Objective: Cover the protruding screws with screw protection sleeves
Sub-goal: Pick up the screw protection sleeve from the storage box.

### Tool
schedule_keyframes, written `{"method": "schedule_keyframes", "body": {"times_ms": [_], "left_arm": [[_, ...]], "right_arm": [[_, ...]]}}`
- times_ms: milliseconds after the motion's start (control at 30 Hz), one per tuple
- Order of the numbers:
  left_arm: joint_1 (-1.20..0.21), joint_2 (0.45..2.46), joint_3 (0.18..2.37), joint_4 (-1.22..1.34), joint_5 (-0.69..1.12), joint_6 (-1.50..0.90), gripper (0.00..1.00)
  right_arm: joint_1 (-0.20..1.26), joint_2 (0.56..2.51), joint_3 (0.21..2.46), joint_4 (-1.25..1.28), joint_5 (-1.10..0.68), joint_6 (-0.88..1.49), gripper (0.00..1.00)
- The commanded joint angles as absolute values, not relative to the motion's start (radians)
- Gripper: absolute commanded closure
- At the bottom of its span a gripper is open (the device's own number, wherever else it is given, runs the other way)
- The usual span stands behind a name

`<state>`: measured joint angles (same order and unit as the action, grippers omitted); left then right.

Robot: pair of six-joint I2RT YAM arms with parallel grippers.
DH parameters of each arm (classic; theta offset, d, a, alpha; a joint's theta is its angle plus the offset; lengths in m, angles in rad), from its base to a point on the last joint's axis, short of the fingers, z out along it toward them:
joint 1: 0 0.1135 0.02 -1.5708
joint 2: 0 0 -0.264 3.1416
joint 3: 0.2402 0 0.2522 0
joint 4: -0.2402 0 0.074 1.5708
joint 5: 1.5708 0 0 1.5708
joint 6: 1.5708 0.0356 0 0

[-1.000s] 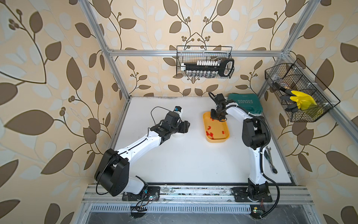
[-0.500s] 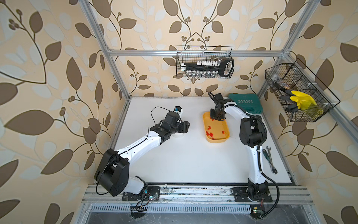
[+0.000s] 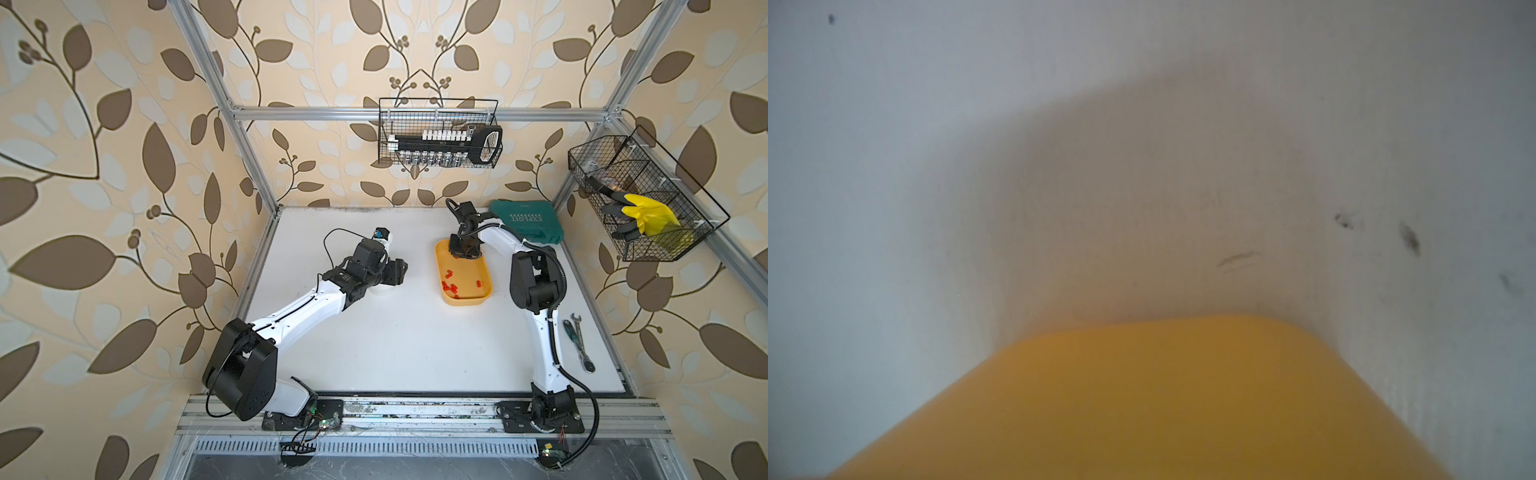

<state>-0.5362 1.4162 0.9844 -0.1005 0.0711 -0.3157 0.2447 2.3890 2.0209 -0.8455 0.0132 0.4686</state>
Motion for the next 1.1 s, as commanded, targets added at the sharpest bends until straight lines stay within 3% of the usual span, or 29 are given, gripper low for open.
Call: {"method": "schedule_keyframes", "body": {"times_ms": [0, 300, 600, 1067], "left_arm": [[-0.541, 1.388, 0.974, -0.077, 0.061, -0.307, 0.33], [-0.54, 1.379, 0.97, -0.078, 0.062, -0.308, 0.33], [-0.544, 1.383, 0.976, -0.084, 0.066, -0.308, 0.33], [-0.546, 1.363, 0.977, -0.096, 0.048, -0.311, 0.32]], "right_arm": [[0.245, 2.443, 2.054, -0.879, 0.034, 0.473, 0.79], [0.245, 2.456, 2.066, -0.875, 0.043, 0.468, 0.76], [0.245, 2.41, 2.016, -0.841, 0.043, 0.454, 0.88], [0.252, 2.274, 1.912, -0.777, 0.027, 0.432, 0.9]]}}
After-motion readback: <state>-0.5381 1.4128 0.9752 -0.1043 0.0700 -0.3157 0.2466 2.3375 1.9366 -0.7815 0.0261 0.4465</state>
